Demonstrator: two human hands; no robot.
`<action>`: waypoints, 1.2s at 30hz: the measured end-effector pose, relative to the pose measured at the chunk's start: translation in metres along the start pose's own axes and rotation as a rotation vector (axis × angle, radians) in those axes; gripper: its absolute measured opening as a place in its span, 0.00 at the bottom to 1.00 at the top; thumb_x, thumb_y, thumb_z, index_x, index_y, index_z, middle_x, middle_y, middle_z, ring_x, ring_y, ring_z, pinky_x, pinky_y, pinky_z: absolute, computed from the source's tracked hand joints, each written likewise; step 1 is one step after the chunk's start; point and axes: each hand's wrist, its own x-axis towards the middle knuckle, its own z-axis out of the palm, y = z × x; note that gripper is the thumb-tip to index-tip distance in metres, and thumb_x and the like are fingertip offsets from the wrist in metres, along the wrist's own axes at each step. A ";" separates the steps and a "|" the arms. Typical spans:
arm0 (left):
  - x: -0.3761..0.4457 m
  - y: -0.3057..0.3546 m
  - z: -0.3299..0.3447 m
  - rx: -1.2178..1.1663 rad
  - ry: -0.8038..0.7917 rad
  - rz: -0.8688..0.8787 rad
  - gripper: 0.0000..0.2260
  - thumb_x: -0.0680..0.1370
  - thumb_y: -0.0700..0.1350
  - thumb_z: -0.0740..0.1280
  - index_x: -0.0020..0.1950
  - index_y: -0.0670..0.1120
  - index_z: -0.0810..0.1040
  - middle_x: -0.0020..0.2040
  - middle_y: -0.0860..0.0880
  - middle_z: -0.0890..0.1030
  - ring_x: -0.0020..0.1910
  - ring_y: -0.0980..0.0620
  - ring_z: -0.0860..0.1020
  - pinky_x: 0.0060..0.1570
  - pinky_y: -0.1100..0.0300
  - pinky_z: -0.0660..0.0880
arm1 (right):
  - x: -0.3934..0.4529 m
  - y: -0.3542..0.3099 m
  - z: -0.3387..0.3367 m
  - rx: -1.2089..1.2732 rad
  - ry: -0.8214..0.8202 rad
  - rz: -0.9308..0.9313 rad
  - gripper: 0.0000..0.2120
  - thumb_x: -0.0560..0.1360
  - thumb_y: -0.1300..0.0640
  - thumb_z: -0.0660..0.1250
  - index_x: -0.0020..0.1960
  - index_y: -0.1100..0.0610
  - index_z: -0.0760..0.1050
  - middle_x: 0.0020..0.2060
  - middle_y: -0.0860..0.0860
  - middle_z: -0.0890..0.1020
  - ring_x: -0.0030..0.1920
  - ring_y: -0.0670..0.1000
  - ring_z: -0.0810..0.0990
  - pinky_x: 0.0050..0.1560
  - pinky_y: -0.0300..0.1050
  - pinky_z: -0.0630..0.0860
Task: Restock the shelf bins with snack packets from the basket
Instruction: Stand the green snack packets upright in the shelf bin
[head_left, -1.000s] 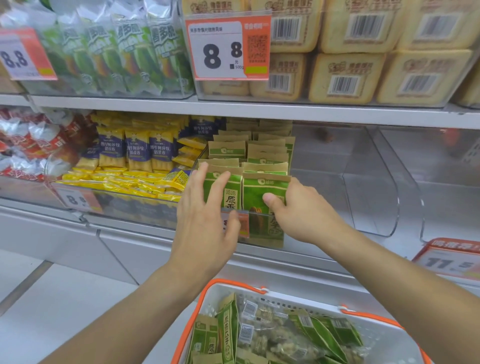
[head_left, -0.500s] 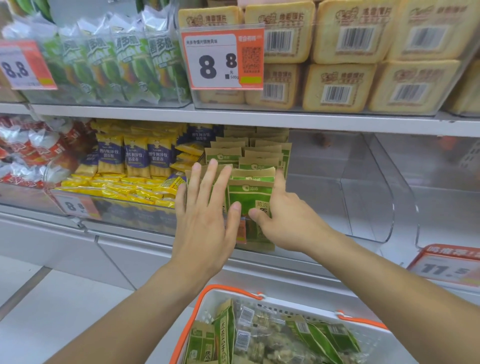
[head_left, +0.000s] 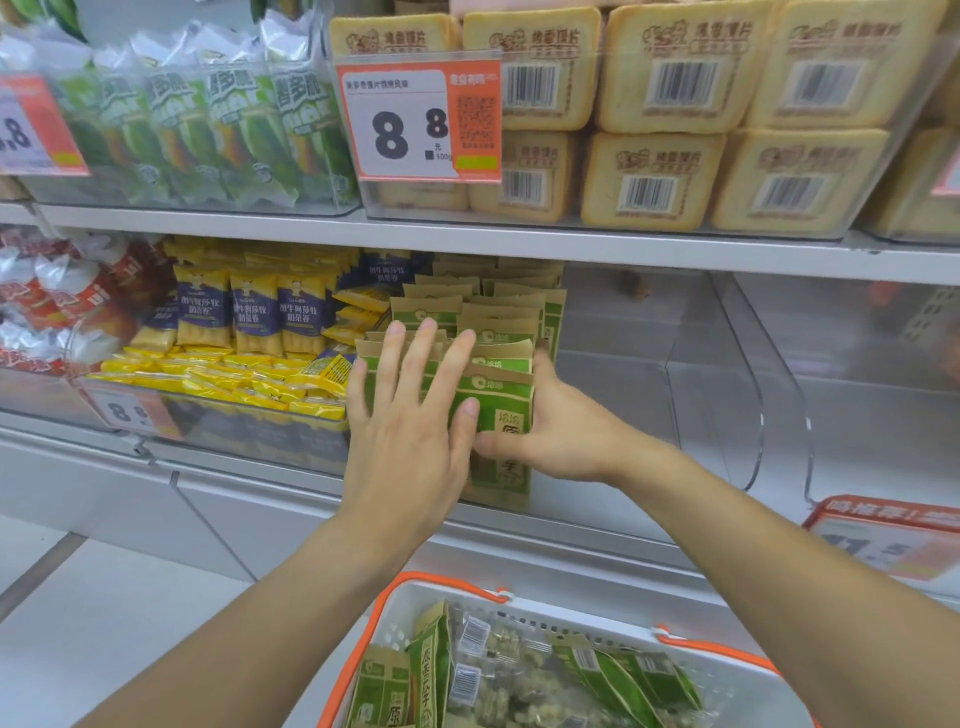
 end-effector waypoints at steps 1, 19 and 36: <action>0.000 -0.002 0.000 0.005 0.002 -0.005 0.24 0.82 0.54 0.52 0.79 0.55 0.59 0.79 0.48 0.60 0.80 0.46 0.52 0.74 0.37 0.54 | 0.002 0.003 0.001 -0.008 -0.036 0.013 0.59 0.63 0.37 0.75 0.81 0.50 0.42 0.74 0.44 0.64 0.67 0.47 0.74 0.67 0.45 0.73; -0.001 0.006 0.004 -0.050 -0.017 0.029 0.26 0.81 0.48 0.54 0.79 0.56 0.57 0.80 0.51 0.58 0.80 0.49 0.49 0.76 0.41 0.52 | 0.028 0.033 -0.002 0.141 -0.136 0.042 0.68 0.56 0.28 0.78 0.80 0.45 0.39 0.76 0.46 0.66 0.70 0.47 0.72 0.72 0.51 0.69; 0.002 -0.017 0.000 -0.158 0.148 -0.113 0.22 0.80 0.46 0.66 0.73 0.44 0.68 0.76 0.35 0.57 0.77 0.36 0.56 0.73 0.40 0.62 | -0.021 -0.032 0.009 -0.380 0.006 0.275 0.36 0.80 0.35 0.57 0.71 0.67 0.62 0.62 0.60 0.76 0.61 0.61 0.77 0.48 0.48 0.71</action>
